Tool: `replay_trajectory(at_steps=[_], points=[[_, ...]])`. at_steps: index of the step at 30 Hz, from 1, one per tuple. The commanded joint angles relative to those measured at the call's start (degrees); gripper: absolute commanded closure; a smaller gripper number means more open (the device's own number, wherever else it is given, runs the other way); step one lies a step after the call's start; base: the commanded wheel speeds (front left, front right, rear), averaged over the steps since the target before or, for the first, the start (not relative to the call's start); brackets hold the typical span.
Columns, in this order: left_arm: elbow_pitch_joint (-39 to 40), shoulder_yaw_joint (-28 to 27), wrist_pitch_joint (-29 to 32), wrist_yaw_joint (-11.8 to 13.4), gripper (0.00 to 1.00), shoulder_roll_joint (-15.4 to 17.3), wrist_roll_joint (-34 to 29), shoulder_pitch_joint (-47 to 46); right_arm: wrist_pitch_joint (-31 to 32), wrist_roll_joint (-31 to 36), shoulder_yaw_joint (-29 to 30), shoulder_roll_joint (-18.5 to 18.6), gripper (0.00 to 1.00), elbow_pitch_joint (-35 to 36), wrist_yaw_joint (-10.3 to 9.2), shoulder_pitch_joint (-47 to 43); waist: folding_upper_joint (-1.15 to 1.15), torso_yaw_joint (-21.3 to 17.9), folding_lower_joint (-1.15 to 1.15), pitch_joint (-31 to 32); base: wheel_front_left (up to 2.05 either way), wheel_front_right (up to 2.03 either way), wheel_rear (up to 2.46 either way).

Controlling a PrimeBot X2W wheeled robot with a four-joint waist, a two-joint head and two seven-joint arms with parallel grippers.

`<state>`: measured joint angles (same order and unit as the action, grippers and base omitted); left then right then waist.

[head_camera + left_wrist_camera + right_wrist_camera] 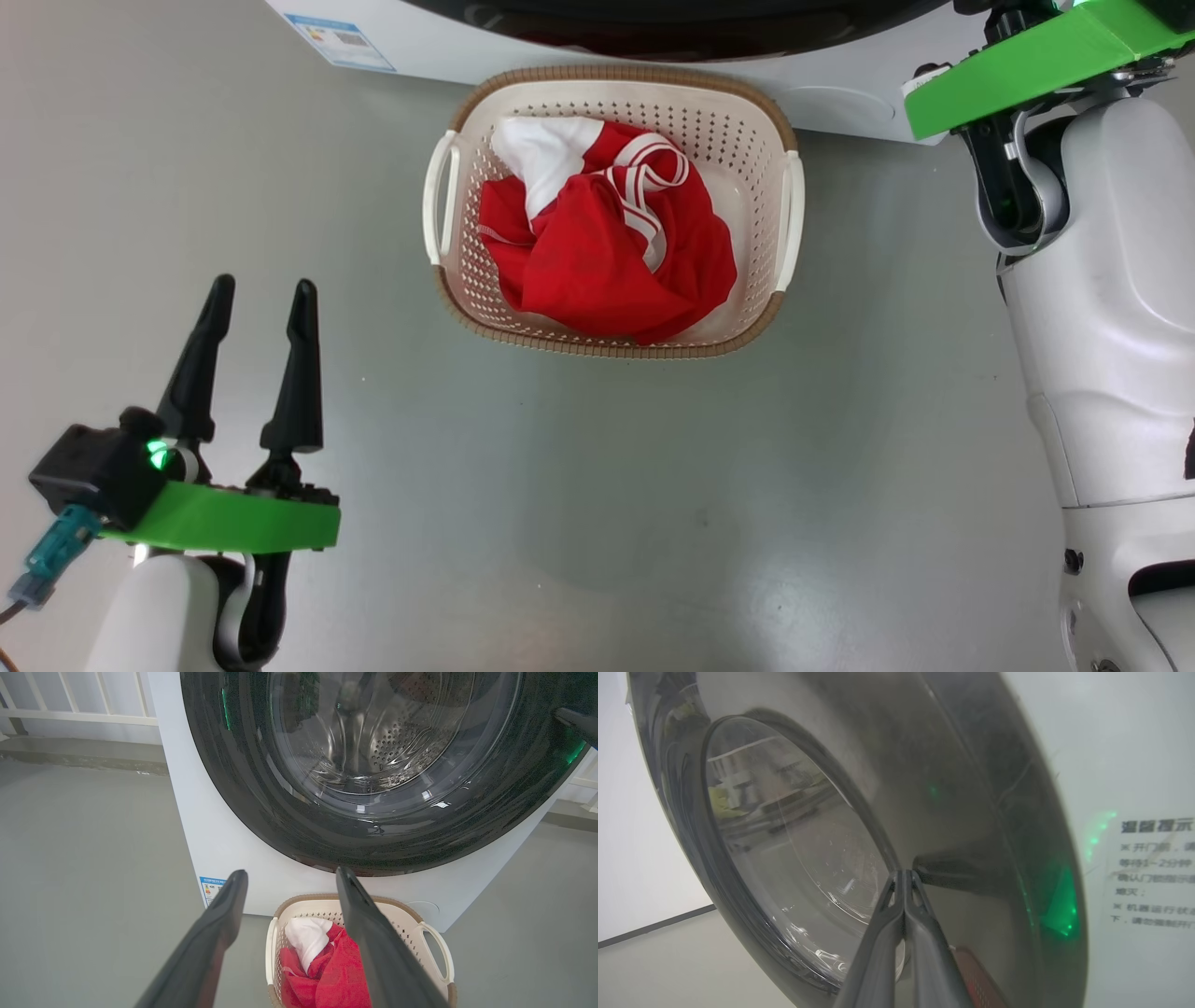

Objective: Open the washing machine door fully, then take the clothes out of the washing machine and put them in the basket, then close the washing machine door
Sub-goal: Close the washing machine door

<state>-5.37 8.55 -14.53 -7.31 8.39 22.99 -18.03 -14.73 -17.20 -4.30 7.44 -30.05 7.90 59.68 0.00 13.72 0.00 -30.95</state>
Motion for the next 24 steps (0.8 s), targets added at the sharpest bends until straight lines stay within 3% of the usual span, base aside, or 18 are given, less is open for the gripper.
replay_trajectory(at_steps=[1,7,9,10,11,12,24], points=[[1.24,-2.05,-0.47,-0.18,0.00,1.65,0.44,-0.72,-0.27,0.40,0.05,-0.90,1.00,1.92,-0.42,1.13,0.00,-0.16,0.00,0.25,0.00,0.00,0.00],[0.28,-2.23,-0.47,-0.18,0.00,1.70,0.24,-0.13,-0.27,-0.33,-3.16,-0.69,1.00,1.98,-0.42,-2.51,0.00,-0.70,0.00,2.26,0.00,0.00,0.00],[-0.02,-2.37,-0.47,-0.18,0.00,1.76,0.16,0.23,-0.27,-0.72,-4.11,-0.28,0.89,2.14,-0.42,-4.20,0.00,-1.02,0.00,3.14,0.00,0.00,0.00],[-0.18,-2.45,-0.47,-0.18,0.00,1.81,0.15,0.41,-0.27,-0.93,-4.46,-0.08,0.64,2.20,-0.42,-5.08,0.00,-1.20,0.00,3.58,0.00,0.00,0.00],[-0.34,-2.53,-0.47,-0.18,0.00,1.85,0.15,0.56,-0.27,-1.19,-4.73,0.15,0.27,2.33,-0.42,-5.95,0.00,-1.36,0.00,4.02,0.00,0.00,0.00],[-0.54,-2.58,-0.47,-0.18,0.00,1.87,0.15,0.69,-0.27,-1.52,-4.95,0.45,0.00,2.47,-0.42,-6.82,0.00,-1.49,0.00,4.49,0.00,0.00,0.00],[-3.07,-3.74,-0.47,-0.18,0.00,3.09,0.34,3.65,-0.27,-3.57,-6.50,2.20,0.00,4.36,-0.42,-19.43,0.00,-4.94,0.00,10.96,0.00,0.00,0.00]])
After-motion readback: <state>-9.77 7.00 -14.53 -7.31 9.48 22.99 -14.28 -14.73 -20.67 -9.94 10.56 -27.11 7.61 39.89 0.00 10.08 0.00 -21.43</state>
